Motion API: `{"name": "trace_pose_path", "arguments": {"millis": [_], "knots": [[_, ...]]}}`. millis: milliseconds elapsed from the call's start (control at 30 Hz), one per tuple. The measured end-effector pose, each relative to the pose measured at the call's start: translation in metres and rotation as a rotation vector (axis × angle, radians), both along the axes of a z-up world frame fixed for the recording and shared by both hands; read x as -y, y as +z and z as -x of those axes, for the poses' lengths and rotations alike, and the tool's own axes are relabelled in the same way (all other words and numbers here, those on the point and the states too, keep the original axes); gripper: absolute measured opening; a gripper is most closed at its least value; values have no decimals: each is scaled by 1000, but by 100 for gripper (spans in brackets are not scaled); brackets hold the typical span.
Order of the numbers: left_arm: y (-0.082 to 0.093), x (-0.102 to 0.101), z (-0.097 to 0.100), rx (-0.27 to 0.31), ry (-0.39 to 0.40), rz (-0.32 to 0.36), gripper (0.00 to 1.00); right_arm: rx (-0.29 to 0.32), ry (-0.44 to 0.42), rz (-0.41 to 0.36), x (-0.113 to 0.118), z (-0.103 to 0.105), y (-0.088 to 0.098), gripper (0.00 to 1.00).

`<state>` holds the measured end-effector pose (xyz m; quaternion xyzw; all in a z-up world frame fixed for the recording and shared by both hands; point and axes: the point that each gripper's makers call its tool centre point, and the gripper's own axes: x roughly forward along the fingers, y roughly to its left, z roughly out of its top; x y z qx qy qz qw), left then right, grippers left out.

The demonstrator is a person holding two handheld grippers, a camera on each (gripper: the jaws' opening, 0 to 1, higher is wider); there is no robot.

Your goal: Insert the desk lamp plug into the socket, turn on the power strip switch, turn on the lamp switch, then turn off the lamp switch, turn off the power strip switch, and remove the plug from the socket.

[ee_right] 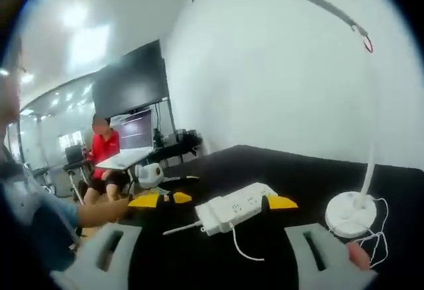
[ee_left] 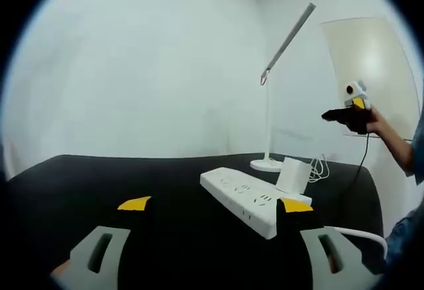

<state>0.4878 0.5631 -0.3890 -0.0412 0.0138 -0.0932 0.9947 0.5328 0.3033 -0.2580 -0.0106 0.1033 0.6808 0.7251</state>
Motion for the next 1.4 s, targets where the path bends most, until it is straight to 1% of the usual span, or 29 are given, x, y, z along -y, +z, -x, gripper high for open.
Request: {"name": "trace_pose_path", "arguments": {"millis": [233, 400, 467, 567, 800, 867, 967, 1067, 1400], "knots": [[-2, -2, 0, -3, 2, -3, 71, -27, 14, 4, 6, 0, 10, 60], [-3, -2, 0, -6, 2, -5, 71, -15, 4, 21, 12, -6, 11, 60], [-2, -3, 0, -4, 5, -3, 71, -30, 15, 12, 13, -5, 12, 60], [-2, -3, 0, -5, 7, -4, 71, -68, 32, -19, 16, -4, 17, 60], [-3, -1, 0, -9, 10, -8, 71, -116, 49, -84, 21, -7, 33, 59], [-3, 0, -1, -10, 11, -11, 71, -120, 50, -87, 22, -7, 36, 59], [-2, -1, -1, -5, 16, -9, 72, -102, 49, -69, 23, -6, 37, 59], [-2, -2, 0, -3, 17, -8, 72, -99, 53, -58, 24, -4, 37, 59], [-1, 0, 0, -2, 17, -10, 72, -122, 65, -50, 34, -4, 48, 59]]}}
